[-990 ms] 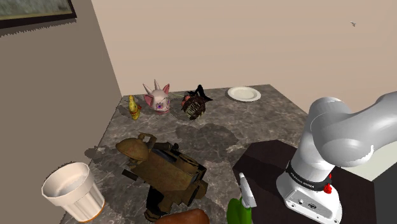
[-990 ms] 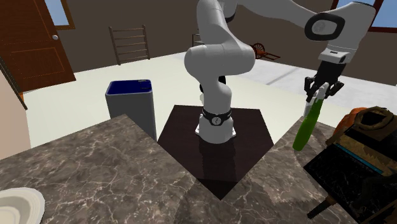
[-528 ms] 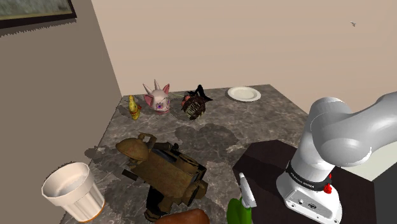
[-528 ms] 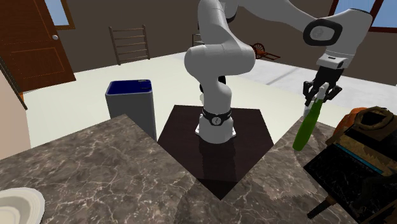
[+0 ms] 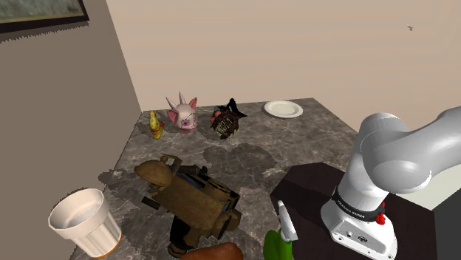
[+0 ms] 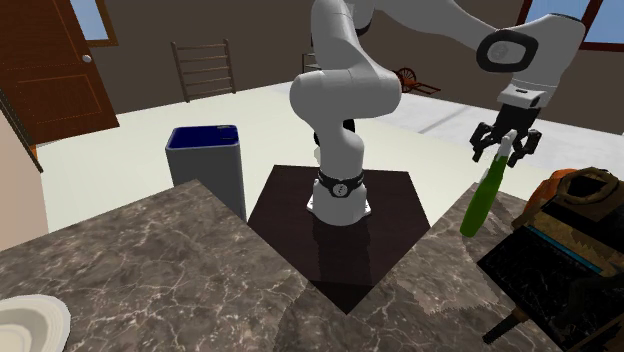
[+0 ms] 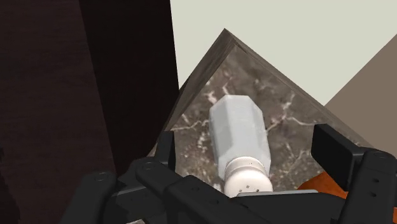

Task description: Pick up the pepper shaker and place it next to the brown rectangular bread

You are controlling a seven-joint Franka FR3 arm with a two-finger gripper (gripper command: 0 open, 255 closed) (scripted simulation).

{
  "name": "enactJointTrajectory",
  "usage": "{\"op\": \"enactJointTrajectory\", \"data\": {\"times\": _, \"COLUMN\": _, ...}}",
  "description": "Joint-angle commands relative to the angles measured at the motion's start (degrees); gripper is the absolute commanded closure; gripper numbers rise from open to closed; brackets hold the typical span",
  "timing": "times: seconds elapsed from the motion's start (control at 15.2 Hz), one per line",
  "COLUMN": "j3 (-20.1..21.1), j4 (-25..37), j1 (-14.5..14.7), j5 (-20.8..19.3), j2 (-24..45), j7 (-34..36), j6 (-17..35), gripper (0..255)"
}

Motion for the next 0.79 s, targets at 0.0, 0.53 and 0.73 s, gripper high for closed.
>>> {"op": "enactJointTrajectory", "data": {"times": 0.0, "j3": 0.0, "j4": 0.0, "j1": 0.0, "j5": 0.0, "j2": 0.0, "j7": 0.0, "j6": 0.0, "gripper": 0}}
{"op": "enactJointTrajectory", "data": {"times": 0.53, "j3": -7.01, "j4": 3.21, "j1": 1.94, "j5": -4.96, "j2": -0.36, "j7": 1.65, "j6": -5.88, "gripper": 0}}
{"op": "enactJointTrajectory", "data": {"times": 0.73, "j3": -7.01, "j4": 3.21, "j1": 1.94, "j5": -4.96, "j2": -0.36, "j7": 1.65, "j6": -5.88, "gripper": 0}}
